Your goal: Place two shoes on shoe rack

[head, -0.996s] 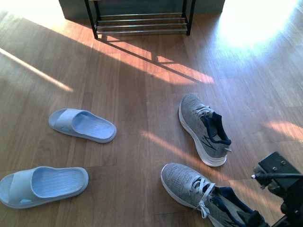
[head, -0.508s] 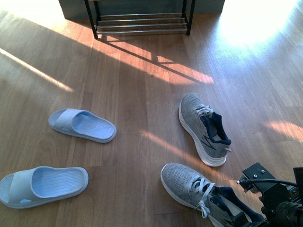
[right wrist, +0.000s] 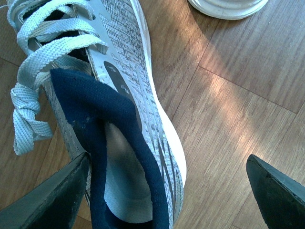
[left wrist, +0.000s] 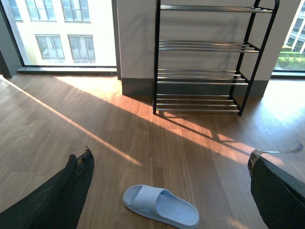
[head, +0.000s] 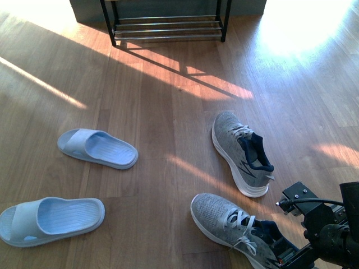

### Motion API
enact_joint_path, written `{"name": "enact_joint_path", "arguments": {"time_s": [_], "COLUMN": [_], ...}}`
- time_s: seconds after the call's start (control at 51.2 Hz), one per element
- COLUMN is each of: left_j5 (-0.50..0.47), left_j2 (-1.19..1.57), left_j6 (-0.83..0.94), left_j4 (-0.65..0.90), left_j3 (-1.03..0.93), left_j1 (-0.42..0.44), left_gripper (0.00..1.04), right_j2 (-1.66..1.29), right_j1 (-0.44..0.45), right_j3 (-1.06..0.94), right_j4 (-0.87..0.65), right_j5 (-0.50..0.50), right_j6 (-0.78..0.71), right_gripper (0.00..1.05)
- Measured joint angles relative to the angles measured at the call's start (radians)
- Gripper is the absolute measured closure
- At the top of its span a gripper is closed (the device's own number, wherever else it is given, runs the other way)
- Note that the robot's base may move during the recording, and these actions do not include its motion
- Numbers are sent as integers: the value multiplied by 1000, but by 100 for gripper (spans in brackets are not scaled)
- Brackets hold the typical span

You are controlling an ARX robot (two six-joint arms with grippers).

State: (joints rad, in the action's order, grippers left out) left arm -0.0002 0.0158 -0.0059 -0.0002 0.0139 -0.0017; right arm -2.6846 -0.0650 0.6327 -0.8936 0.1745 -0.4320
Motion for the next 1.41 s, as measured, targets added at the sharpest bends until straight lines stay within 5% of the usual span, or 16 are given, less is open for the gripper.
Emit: {"name": "enact_joint_path", "arguments": {"time_s": [0.937,1.406], "left_j5": [0,0], "left_j2": [0,0], "left_j6": [0,0], "left_j4": [0,0], "left_j3": [0,0], "left_j1": [0,0], "left_gripper": [9,9], "right_j2": [75,-22], "right_j1": [32,99], "right_j3": [-2,80], "right_j4": [183,195], "right_j5": [169,145], "right_j6": [-68,-156], "right_gripper": [9,9]}}
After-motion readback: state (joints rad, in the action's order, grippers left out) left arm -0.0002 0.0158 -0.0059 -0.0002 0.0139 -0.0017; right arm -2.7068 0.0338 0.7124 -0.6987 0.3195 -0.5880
